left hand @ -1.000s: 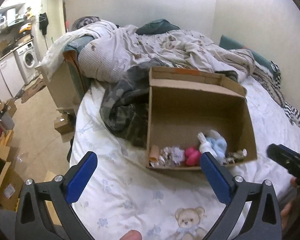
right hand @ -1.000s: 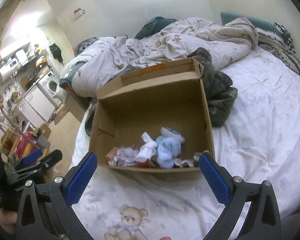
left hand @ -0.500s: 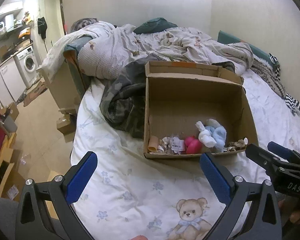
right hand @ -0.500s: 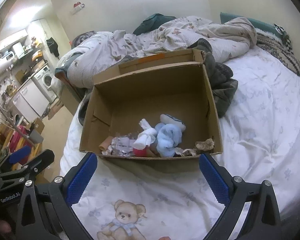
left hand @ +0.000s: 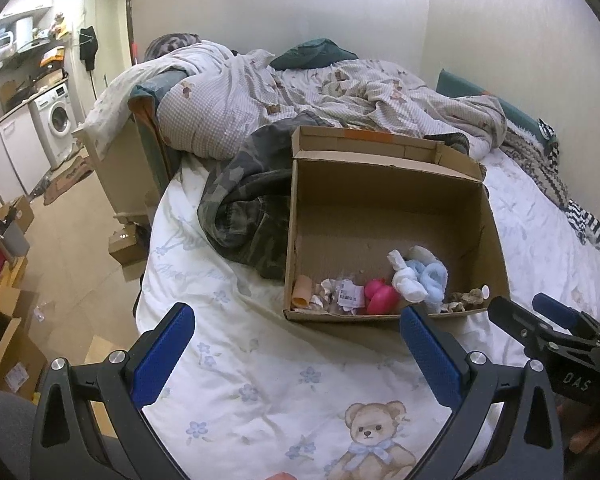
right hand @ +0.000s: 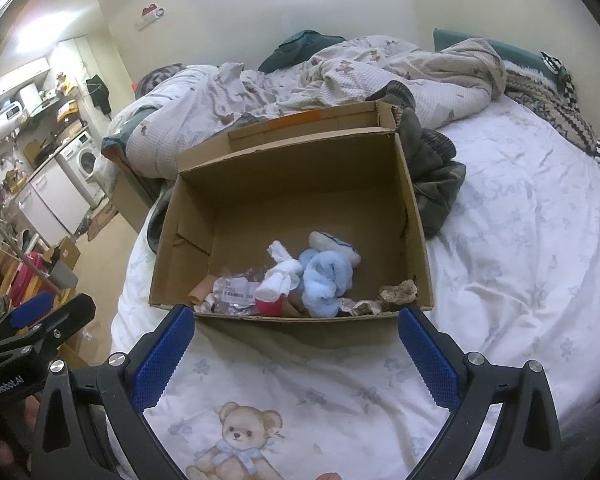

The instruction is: Organize soft objects

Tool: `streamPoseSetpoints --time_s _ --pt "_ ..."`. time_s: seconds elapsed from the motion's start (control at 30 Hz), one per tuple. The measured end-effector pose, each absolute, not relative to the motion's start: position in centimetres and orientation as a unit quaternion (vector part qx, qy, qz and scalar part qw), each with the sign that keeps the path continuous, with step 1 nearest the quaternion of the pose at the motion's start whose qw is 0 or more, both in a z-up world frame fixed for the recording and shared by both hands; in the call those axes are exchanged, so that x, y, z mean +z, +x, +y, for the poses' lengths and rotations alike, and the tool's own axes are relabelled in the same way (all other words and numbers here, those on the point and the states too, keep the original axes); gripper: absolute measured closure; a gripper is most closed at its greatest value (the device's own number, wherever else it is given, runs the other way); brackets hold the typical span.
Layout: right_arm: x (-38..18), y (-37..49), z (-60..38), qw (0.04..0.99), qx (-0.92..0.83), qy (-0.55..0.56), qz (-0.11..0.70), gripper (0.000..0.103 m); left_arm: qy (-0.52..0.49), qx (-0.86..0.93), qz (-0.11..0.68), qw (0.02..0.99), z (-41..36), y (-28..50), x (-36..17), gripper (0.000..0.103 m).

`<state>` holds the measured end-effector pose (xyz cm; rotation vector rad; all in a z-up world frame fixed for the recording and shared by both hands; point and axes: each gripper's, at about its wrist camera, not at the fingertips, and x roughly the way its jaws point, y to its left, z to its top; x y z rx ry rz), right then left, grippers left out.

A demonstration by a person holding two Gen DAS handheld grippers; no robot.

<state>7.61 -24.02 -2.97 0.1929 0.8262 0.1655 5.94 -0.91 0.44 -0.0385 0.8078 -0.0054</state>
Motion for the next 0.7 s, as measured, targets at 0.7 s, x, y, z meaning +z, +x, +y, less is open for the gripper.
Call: streamPoseSetpoints --time_s 0.7 --pt "-3.07 7.63 -24.09 0.909 0.078 0.087 0.399 0.0 -0.026 -0.008 0.399 0.917 -0.89 5.94 0.35 0.0"
